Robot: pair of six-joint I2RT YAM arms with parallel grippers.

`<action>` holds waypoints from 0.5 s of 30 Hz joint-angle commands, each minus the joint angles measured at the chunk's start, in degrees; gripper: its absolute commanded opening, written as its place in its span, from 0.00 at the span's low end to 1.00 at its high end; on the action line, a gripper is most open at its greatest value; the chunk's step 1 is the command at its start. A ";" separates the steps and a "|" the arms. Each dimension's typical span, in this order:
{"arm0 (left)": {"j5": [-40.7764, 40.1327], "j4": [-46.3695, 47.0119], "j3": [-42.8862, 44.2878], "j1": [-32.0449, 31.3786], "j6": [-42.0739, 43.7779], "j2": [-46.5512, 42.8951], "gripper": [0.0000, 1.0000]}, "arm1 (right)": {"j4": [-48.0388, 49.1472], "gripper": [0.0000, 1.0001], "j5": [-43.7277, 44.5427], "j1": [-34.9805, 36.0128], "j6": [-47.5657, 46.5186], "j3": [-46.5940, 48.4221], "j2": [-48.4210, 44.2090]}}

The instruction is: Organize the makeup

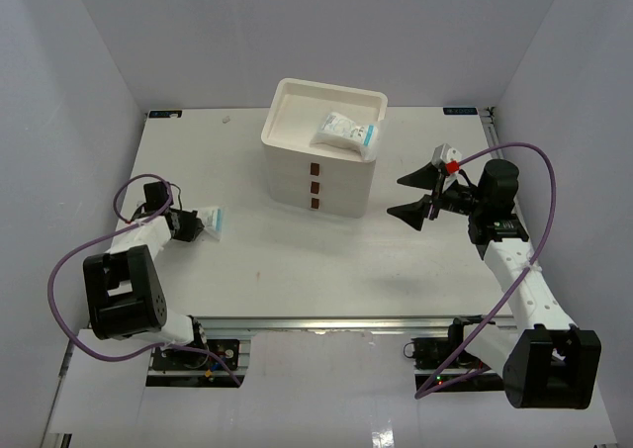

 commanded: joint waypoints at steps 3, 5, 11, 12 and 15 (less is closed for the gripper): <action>8.69 6.37 -2.19 0.71 8.33 -5.13 0.00 | 2.42 0.88 -2.30 -0.79 0.06 -0.16 0.41; 12.46 8.40 -3.21 0.73 10.94 -7.59 0.00 | 2.44 0.88 -2.40 -0.91 0.16 -0.14 0.41; 15.48 11.43 -4.66 0.73 16.95 -20.39 0.00 | 2.68 0.88 -2.71 -1.27 0.48 -0.29 0.50; 15.81 11.38 -4.63 0.73 17.75 -22.15 0.00 | 2.73 0.88 -2.78 -1.27 0.58 -0.31 0.53; 16.96 10.58 -4.27 0.73 18.77 -26.89 0.00 | 2.93 0.88 -2.93 -1.27 0.80 -0.31 0.64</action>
